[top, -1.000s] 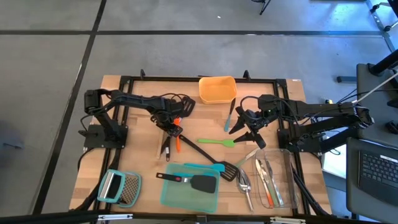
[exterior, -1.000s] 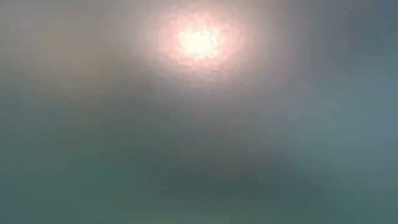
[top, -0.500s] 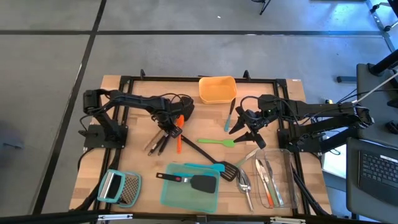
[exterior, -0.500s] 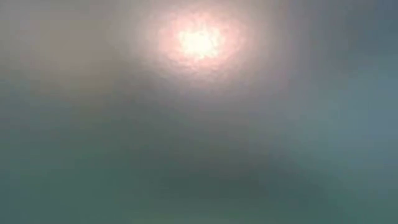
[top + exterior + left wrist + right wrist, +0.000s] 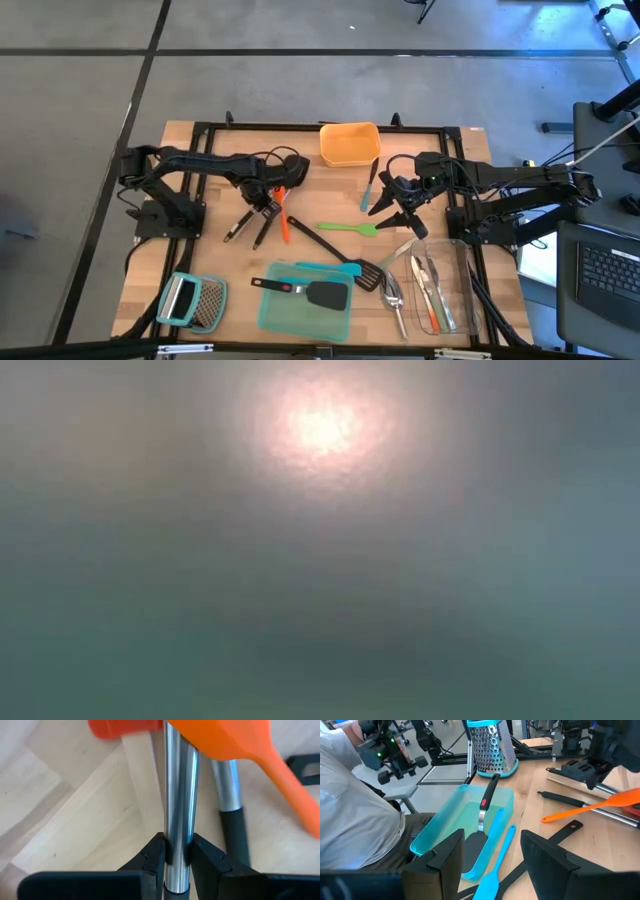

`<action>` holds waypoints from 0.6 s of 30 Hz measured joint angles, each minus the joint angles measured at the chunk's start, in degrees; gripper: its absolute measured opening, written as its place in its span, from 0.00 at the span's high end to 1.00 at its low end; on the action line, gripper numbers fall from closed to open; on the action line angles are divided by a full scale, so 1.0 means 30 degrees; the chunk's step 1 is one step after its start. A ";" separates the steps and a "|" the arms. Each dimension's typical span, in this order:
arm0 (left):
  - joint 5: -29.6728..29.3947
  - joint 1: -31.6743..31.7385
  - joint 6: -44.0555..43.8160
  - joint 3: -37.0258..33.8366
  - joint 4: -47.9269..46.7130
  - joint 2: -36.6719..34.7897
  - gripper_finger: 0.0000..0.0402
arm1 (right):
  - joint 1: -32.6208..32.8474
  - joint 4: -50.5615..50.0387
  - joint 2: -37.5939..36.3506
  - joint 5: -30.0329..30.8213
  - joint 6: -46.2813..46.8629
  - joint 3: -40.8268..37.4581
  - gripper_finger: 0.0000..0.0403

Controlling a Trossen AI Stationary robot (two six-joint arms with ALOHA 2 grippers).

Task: Pick & Place Kitchen Items
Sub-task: Put the black spatula into the blue bin

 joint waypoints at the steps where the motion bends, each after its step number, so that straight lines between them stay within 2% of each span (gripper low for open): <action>1: -0.0024 -0.0108 -0.0098 0.0016 -0.0033 -0.0217 0.85 | 0.0000 0.0000 0.0000 0.0000 0.0000 0.0000 0.51; 7: -0.0290 -0.0390 -0.0442 0.0027 -0.0748 -0.1083 0.85 | 0.0001 0.0041 0.0000 0.0000 0.0000 0.0000 0.51; 18: -0.3010 -0.0298 0.0396 0.0063 -0.1074 -0.0830 0.85 | 0.0001 0.0144 0.0000 0.0000 0.0000 0.0000 0.51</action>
